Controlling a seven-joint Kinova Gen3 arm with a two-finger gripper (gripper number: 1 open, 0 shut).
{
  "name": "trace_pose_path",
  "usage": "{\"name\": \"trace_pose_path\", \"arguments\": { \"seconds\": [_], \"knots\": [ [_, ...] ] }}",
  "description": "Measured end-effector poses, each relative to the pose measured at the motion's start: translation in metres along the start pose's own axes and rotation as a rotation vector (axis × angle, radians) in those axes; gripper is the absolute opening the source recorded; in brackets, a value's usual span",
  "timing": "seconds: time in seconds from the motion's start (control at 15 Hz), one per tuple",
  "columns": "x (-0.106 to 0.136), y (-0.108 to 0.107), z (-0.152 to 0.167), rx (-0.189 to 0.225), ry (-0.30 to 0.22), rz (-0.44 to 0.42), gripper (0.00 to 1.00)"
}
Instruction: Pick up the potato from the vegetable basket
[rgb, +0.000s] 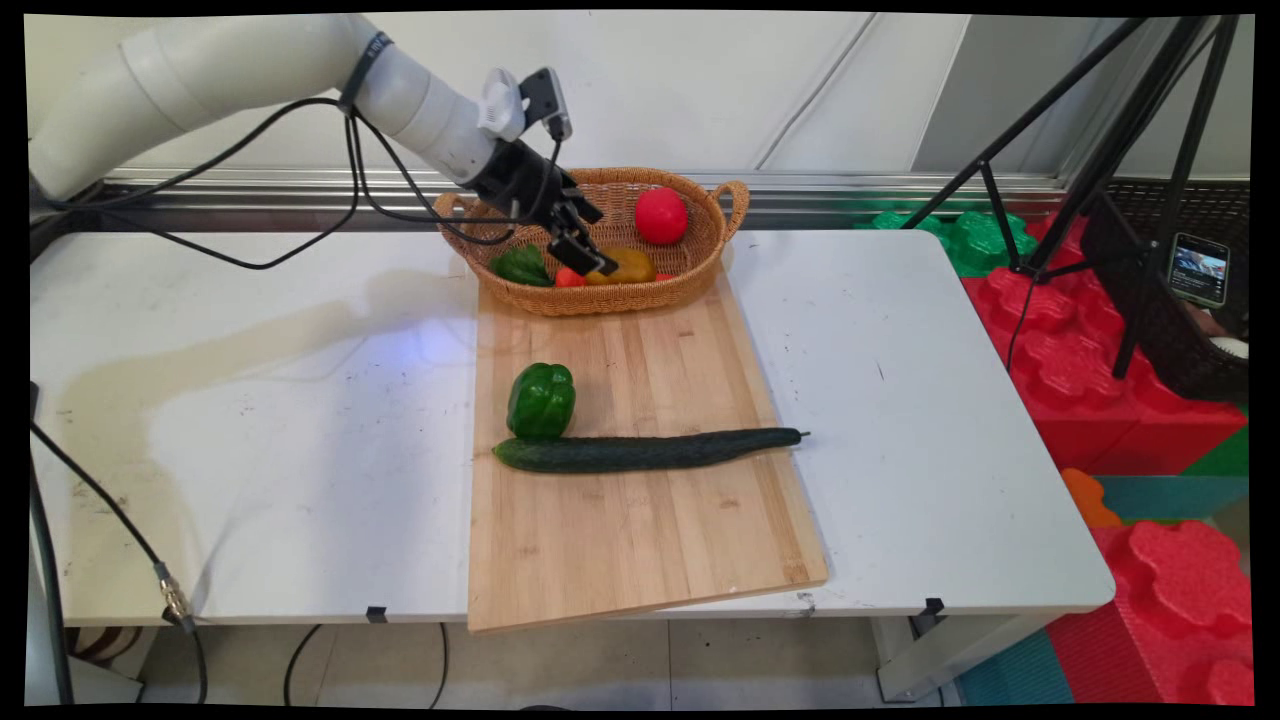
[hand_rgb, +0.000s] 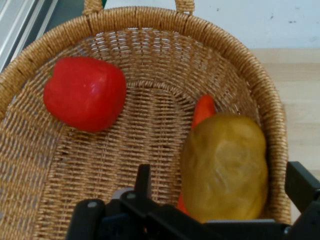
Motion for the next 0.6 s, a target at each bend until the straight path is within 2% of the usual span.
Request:
{"name": "trace_pose_path", "arguments": {
  "seconds": [0.6],
  "knots": [
    [0.009,0.001,0.032,-0.007,-0.037,0.021,1.0]
  ]
}}
